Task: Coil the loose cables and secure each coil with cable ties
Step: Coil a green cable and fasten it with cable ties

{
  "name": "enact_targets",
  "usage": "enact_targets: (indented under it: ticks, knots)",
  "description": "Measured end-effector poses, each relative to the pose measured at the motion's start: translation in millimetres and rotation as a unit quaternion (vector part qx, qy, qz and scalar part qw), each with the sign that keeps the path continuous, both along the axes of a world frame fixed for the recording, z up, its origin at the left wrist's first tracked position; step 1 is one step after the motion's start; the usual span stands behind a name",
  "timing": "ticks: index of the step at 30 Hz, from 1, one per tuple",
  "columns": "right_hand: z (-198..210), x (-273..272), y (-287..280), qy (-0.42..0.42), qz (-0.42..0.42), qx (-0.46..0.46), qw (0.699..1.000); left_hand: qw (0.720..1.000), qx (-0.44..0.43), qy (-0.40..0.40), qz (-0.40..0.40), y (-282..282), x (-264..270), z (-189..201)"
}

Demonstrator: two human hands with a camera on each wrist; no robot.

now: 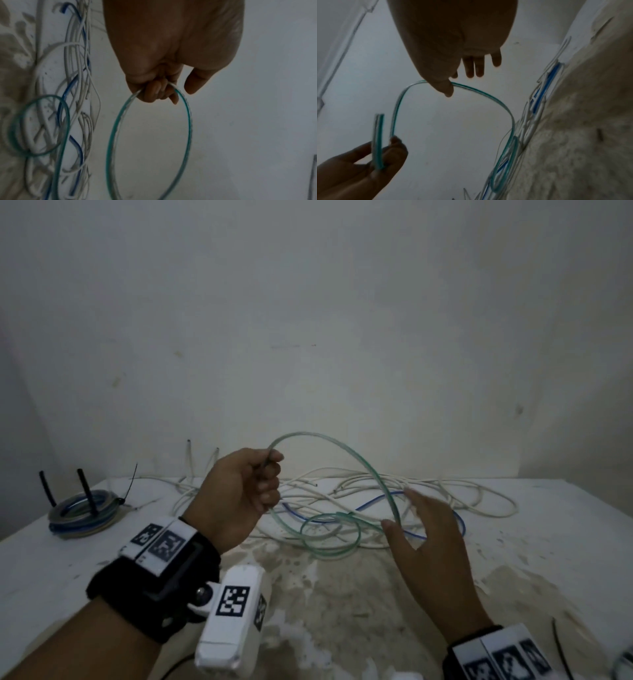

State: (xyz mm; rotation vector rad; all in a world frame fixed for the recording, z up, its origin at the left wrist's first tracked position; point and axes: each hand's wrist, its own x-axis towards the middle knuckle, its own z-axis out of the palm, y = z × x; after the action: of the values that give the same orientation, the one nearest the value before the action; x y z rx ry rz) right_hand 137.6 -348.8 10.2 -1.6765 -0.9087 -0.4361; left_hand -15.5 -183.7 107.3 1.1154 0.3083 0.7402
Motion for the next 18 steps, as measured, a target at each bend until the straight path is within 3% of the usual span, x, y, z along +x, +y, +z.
enact_targets:
  ticks: [2, 5, 8, 12, 16, 18]
  knots:
    - [9.8, -8.7, -0.5, -0.064, -0.034, 0.061, 0.995, 0.999, -0.028, -0.018, -0.016, -5.5, 0.5, 2.9]
    - [24.3, -28.6, -6.7, -0.106, 0.023, 0.104, 0.989, 0.999, -0.028, -0.038, 0.003, -18.8, 5.5, 2.8]
    - [29.3, -44.7, -5.9, 0.036, 0.103, 0.044, 0.993, 0.999, -0.008, -0.048, -0.002, -35.5, 8.8, 2.1]
    - [17.6, -41.5, 3.6, 0.266, 0.152, -0.047, 0.951, 0.998, 0.007, -0.051, -0.037, -53.5, 11.6, -3.9]
    - [11.4, -29.9, 5.3, 0.355, 0.179, 0.019, 0.917, 0.994, -0.024, -0.034, -0.097, -60.8, 10.9, -8.5]
    - [10.6, -23.6, 3.1, 0.355, 0.173, 0.015, 0.919, 0.991, -0.055, -0.032, -0.121, -57.9, 7.8, -3.9]
